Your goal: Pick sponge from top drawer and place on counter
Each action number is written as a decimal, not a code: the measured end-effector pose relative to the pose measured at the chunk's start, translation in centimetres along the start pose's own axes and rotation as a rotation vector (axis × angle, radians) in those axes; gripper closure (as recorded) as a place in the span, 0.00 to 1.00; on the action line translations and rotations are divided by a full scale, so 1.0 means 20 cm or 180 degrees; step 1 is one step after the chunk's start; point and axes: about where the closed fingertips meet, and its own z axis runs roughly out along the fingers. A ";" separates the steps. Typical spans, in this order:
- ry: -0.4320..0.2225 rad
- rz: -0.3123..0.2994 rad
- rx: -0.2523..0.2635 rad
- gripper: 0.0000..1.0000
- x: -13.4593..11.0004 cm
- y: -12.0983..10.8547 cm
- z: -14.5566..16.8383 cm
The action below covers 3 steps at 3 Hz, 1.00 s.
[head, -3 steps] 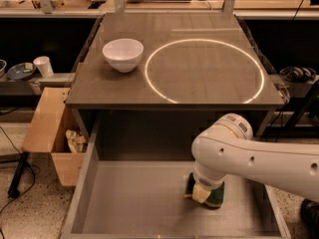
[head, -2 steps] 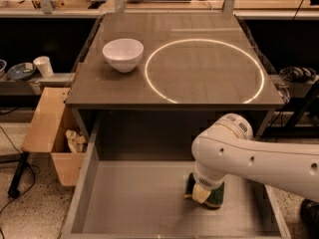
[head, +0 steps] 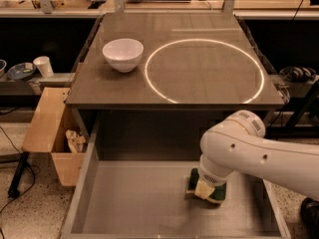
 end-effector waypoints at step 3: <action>-0.0540 -0.0182 -0.0109 1.00 -0.03 -0.07 -0.23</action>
Offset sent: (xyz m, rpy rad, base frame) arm 0.0089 -0.0042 0.0511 0.1853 -0.0547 0.0962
